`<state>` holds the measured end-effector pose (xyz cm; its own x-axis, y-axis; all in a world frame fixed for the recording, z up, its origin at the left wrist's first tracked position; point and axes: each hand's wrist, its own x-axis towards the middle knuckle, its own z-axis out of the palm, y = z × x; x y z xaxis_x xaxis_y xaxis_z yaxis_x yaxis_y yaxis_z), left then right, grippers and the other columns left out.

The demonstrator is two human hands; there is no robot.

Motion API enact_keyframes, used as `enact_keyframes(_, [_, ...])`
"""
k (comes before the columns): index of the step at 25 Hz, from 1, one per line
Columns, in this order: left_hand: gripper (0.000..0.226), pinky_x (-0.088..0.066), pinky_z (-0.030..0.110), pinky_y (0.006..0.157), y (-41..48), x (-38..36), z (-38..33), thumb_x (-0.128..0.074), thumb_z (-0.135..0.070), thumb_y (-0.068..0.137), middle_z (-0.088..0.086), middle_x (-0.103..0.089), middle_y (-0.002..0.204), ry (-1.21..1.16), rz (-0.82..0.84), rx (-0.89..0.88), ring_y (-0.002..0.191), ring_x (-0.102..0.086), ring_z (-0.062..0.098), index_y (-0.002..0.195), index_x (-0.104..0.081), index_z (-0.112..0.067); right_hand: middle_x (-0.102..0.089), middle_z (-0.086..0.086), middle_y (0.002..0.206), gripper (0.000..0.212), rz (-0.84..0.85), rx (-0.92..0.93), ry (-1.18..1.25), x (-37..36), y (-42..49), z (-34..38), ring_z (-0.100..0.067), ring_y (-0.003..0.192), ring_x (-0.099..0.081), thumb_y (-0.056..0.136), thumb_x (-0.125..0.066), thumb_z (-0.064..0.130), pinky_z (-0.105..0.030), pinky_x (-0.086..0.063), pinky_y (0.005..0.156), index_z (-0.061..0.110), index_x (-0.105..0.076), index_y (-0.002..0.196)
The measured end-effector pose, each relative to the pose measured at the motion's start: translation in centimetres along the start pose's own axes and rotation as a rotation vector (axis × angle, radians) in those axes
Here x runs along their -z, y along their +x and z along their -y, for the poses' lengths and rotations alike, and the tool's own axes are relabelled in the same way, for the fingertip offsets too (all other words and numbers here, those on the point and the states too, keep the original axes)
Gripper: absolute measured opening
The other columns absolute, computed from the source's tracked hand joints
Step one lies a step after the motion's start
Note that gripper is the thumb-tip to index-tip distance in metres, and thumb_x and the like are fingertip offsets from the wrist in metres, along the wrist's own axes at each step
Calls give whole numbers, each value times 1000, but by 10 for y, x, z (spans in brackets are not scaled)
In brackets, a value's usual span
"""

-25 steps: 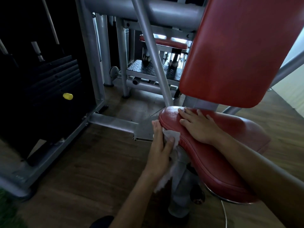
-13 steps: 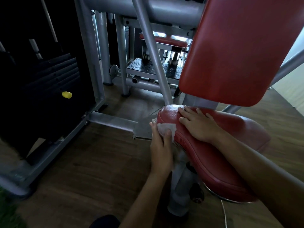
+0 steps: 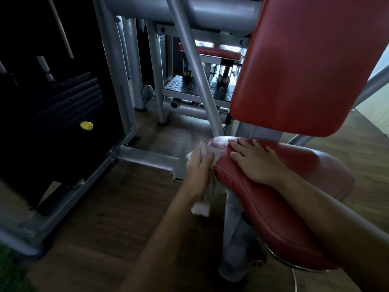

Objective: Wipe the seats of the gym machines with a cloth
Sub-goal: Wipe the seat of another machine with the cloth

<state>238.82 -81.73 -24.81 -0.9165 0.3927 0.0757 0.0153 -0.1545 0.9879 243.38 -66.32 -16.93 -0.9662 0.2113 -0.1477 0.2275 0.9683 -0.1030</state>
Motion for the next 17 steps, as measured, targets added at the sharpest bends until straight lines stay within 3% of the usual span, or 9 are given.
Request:
enact_keyframes(4, [41,-52,49,99,-7,-4,9,-46,-59,96,8,-60,122,74,-5,-44,115,-60,25,116,-57,-25,-4,9,169,54,4,-3,2,-1,2,0,-29,155,-1,106,-19,46,-57,-6,121,39,-10,159])
enact_keyframes(6, [38,-53,50,99,20,3,-3,-47,-55,97,13,-63,119,46,33,37,112,-64,29,111,-61,-22,-4,9,169,54,2,-9,17,-1,2,0,-28,155,-1,106,-19,46,-57,-5,121,38,-11,159])
enact_keyframes(8, [24,-52,40,101,33,10,-14,-45,-42,104,7,-63,119,77,71,62,113,-62,21,106,-61,-25,-4,8,169,54,1,-7,22,0,2,0,-28,155,-1,106,-19,46,-57,-5,121,38,-11,159])
enact_keyframes(10, [25,-52,35,99,27,8,-6,-46,-40,104,6,-60,123,32,85,60,118,-57,19,114,-57,-20,-5,8,169,54,-5,-5,23,0,2,1,-28,155,-3,106,-20,46,-58,-6,121,37,-12,159])
enact_keyframes(12, [55,-46,45,107,2,3,14,-54,-59,96,9,-46,145,19,93,64,137,-44,26,141,-39,-31,-6,9,169,54,-13,-9,15,0,3,1,-29,155,-4,106,-20,45,-58,-8,121,36,-13,159])
enact_keyframes(13, [72,-35,48,115,-13,-1,22,-55,-66,92,7,-27,160,66,109,58,148,-27,27,151,-20,-43,-6,9,169,54,-12,-14,14,0,4,1,-29,155,-4,106,-21,45,-58,-8,121,36,-13,159])
enact_keyframes(15, [92,-13,44,122,-35,-10,26,-50,-67,91,-9,10,166,173,97,23,152,5,16,153,14,-44,-6,10,169,54,-5,-19,24,1,5,1,-28,155,-4,106,-21,45,-57,-7,121,36,-13,159])
enact_keyframes(17, [97,-11,48,124,-36,-9,23,-49,-68,90,-13,19,163,160,108,7,152,11,12,151,23,-44,-5,10,169,55,-11,-23,19,0,5,1,-28,155,-3,106,-21,46,-57,-7,121,36,-13,159])
